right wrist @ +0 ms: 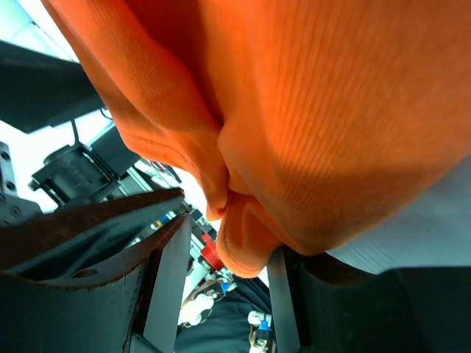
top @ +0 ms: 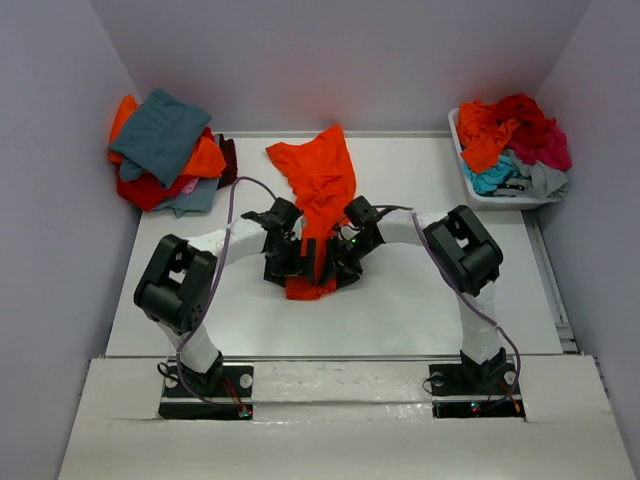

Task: Fold and stack the t-shirts
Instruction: Grab the bottom of the folded rectangular tshirt with both arms

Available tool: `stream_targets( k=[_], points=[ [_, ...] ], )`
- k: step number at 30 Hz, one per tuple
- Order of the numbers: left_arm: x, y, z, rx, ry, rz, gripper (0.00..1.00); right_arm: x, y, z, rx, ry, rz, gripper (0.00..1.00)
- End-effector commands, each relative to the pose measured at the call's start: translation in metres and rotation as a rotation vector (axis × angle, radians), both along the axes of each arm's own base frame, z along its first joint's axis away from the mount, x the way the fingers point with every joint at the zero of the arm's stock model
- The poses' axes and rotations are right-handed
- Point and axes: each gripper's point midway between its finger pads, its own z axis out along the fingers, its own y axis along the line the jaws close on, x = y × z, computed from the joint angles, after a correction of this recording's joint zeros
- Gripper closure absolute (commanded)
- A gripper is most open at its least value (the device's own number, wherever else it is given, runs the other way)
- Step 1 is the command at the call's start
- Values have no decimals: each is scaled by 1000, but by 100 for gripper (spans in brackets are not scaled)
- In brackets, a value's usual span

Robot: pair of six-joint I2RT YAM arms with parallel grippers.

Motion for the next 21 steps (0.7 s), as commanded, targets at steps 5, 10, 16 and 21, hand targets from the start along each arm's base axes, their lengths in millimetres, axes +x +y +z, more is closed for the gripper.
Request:
stream_targets(
  k=[5, 10, 16, 21],
  points=[
    [-37, 4, -31, 63, 126, -114, 11, -3, 4, -9, -96, 73, -19, 59],
    [-36, 4, -30, 63, 121, -118, 11, -1, 4, -11, -105, 80, -11, 67],
    [-34, 3, -27, 57, 113, -118, 11, -1, 4, -10, -103, 80, 0, 82],
    [-29, 5, -22, 71, 82, -105, 11, 2, 6, 3, -86, 52, 4, 93]
  ],
)
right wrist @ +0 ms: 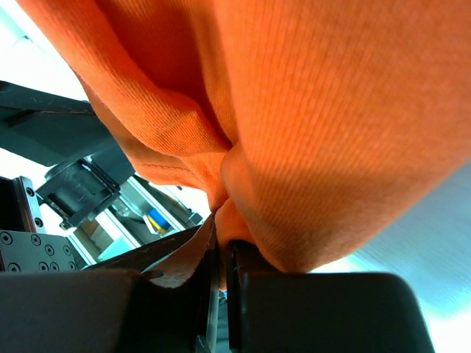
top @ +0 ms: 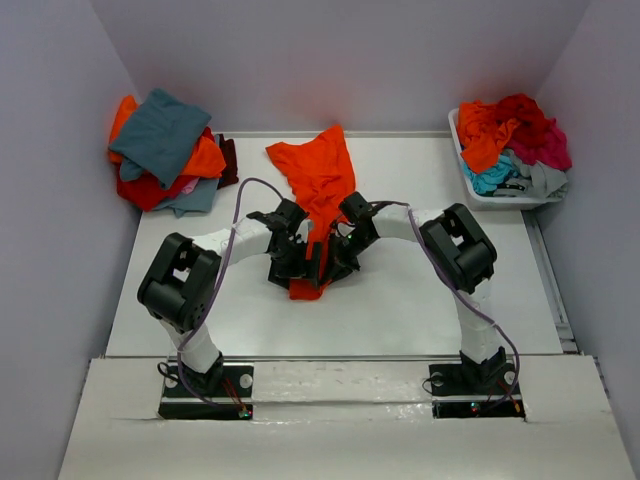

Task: Fold and stack the t-shirts
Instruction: Grab the bottom of the folded rectangular tshirt with both arms

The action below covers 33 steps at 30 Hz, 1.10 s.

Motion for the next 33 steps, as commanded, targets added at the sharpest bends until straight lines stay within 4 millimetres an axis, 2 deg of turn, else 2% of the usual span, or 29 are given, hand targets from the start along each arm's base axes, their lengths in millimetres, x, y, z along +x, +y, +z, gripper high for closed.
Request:
stream_targets(
  k=[1, 5, 9, 10, 14, 18, 20, 22, 23, 27, 30, 33],
  points=[
    [-18, 17, -22, 96, 50, -24, 11, -6, 1, 5, -33, 35, 5, 93],
    [-9, 16, -14, 95, 12, 10, 11, -2, 3, 17, -30, 12, 16, 93],
    [14, 19, 6, 122, -104, 77, 11, 7, 3, 36, -38, -60, 20, 93],
    [22, 23, 13, 142, -146, 103, 11, 10, 4, 45, -27, -87, 19, 93],
    [35, 36, 27, 204, -222, 160, 11, 13, 5, 59, -16, -115, 20, 93],
    [40, 49, 35, 264, -270, 211, 11, 14, 6, 62, -13, -119, 20, 93],
    [36, 53, 32, 275, -261, 215, 11, 15, 7, 64, -8, -120, 18, 93],
    [27, 53, 21, 261, -208, 216, 11, 17, 9, 68, 1, -130, 18, 93],
    [22, 40, 19, 189, -178, 204, 11, 19, 10, 70, 2, -132, 19, 93],
    [1, 22, 0, 85, -72, 183, 11, 23, 13, 76, 9, -143, 22, 93],
    [-7, 26, -15, 112, -29, 174, 11, 26, 15, 81, 15, -155, 23, 93],
    [-10, 31, -19, 137, -27, 168, 11, 29, 16, 85, 15, -165, 24, 93]
  ],
)
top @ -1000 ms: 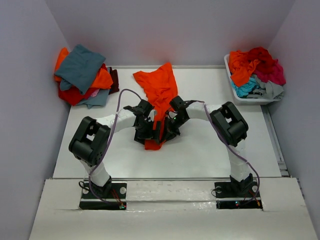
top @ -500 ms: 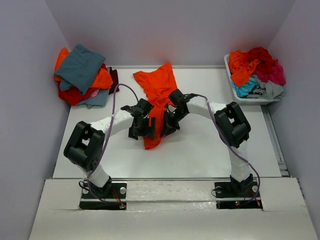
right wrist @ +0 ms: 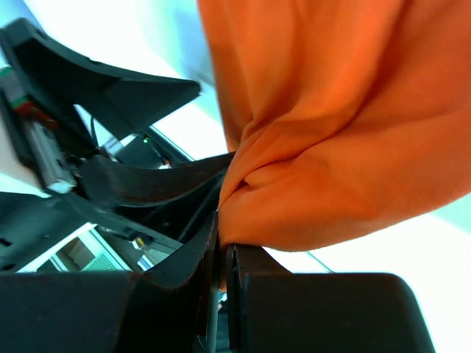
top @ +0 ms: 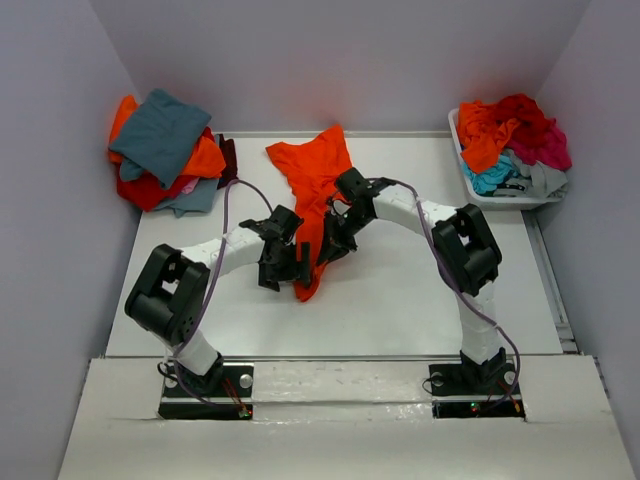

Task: Fold and stack the t-shirts
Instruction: Grab the bottom of the folded rectangular tshirt with both arms

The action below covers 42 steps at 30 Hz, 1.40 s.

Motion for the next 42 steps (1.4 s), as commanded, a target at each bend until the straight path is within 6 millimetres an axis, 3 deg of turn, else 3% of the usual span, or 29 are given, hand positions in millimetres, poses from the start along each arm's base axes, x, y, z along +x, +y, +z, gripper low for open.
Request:
stream_targets(
  k=[1, 10, 15, 25, 28, 30, 33, 37, 42],
  points=[
    [-12, 2, -13, 0, 52, -6, 11, 5, 10, 30, 41, -69, 23, 93],
    [-8, 11, -4, 47, 25, 10, 11, 7, 10, 29, 28, -67, 28, 93],
    [-15, 19, -15, 92, 61, -21, 11, 2, 7, 24, 23, -48, 29, 93],
    [-8, 14, -8, 89, 61, -42, 11, -5, 2, 16, 8, -25, 33, 93],
    [-11, 17, -13, 110, 78, -59, 11, -9, -4, 14, -14, -30, 40, 88],
    [-13, 18, -14, 112, 87, -69, 11, -12, -9, 12, -37, -37, 40, 72],
    [-16, 19, -15, 114, 102, -82, 11, -17, -16, 14, -61, -43, 35, 58],
    [-18, 21, -15, 125, 112, -95, 11, -26, -31, 13, -107, -55, 33, 48],
    [-23, 28, -16, 152, 123, -110, 11, -36, -46, 7, -162, -62, 33, 46]
  ],
)
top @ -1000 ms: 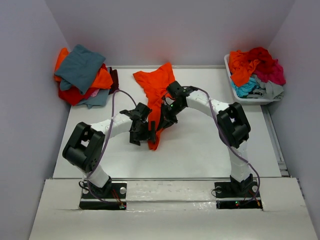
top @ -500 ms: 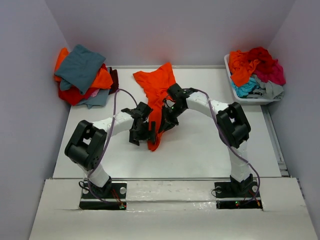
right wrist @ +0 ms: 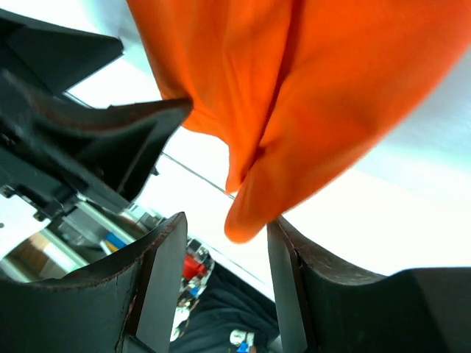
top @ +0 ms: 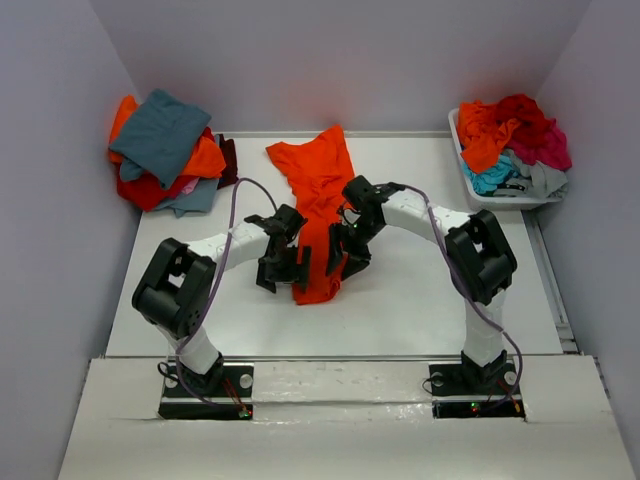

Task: Fold and stack the t-shirts
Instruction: Grab the bottom of the folded rectangular tshirt with both arms

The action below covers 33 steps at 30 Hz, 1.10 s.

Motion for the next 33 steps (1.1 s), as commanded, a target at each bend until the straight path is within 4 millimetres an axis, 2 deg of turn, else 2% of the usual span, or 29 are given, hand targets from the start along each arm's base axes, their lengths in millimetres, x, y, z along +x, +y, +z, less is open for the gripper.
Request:
stream_targets(
  k=[1, 11, 19, 23, 29, 33],
  points=[
    [-18, 20, -13, 90, 71, -36, 11, -10, -13, 11, -32, -47, 13, 46],
    [-35, 31, -13, 111, 103, -52, 11, -33, -32, -5, -80, -6, -6, 46],
    [-42, 35, -15, 102, 118, -50, 11, -45, -40, -30, -109, 32, -27, 46],
    [-29, 23, -6, 58, 82, -49, 11, -43, -43, -37, -132, 19, -44, 46],
    [3, -4, 15, -47, 0, -56, 11, -40, -39, -40, -106, 0, -83, 46],
    [21, -22, 36, -165, -53, -53, 11, -31, -45, -40, -88, -19, -128, 46]
  ],
)
